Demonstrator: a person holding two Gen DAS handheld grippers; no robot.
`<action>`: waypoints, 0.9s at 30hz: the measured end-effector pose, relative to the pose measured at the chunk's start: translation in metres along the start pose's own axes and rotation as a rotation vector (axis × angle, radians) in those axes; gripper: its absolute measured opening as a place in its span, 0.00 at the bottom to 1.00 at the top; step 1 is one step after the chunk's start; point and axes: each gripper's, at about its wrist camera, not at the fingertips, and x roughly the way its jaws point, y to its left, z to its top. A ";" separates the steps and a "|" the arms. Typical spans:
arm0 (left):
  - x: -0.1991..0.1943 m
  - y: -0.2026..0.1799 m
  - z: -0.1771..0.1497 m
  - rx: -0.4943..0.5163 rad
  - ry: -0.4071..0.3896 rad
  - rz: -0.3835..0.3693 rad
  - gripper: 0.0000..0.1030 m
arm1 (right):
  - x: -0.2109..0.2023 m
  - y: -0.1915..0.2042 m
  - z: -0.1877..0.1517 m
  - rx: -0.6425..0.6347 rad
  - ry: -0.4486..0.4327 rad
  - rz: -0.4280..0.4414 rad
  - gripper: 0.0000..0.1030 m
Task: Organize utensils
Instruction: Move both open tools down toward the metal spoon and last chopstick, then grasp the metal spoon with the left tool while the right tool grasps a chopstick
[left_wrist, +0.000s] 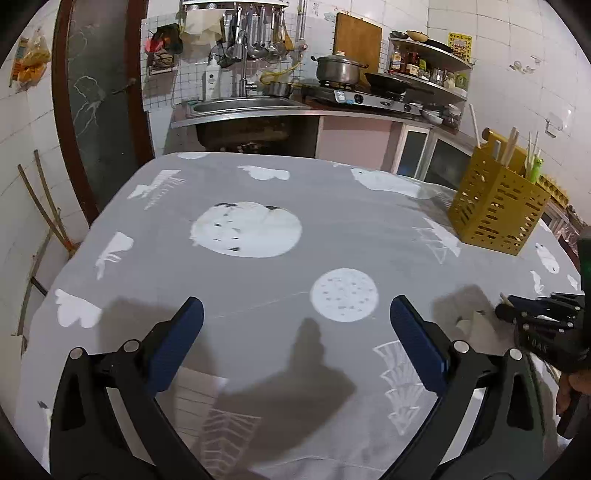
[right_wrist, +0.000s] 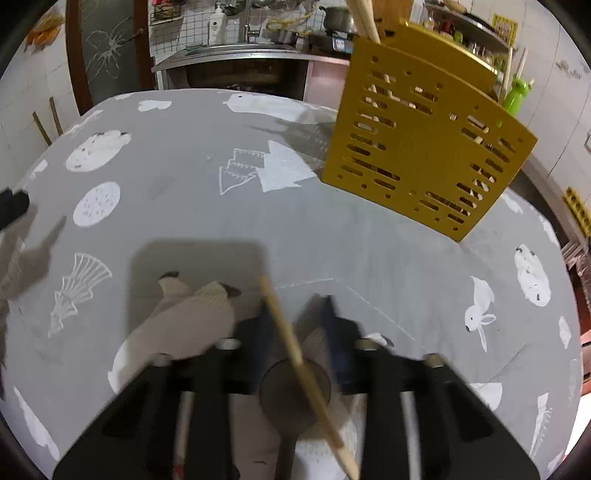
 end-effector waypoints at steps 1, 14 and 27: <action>0.001 -0.005 0.000 0.000 0.003 -0.006 0.95 | 0.000 -0.006 0.001 0.021 0.001 0.005 0.13; 0.015 -0.127 -0.018 0.041 0.104 -0.171 0.95 | -0.014 -0.119 -0.035 0.271 -0.006 -0.052 0.06; 0.032 -0.222 -0.053 0.126 0.261 -0.161 0.94 | -0.023 -0.159 -0.067 0.314 -0.015 -0.082 0.06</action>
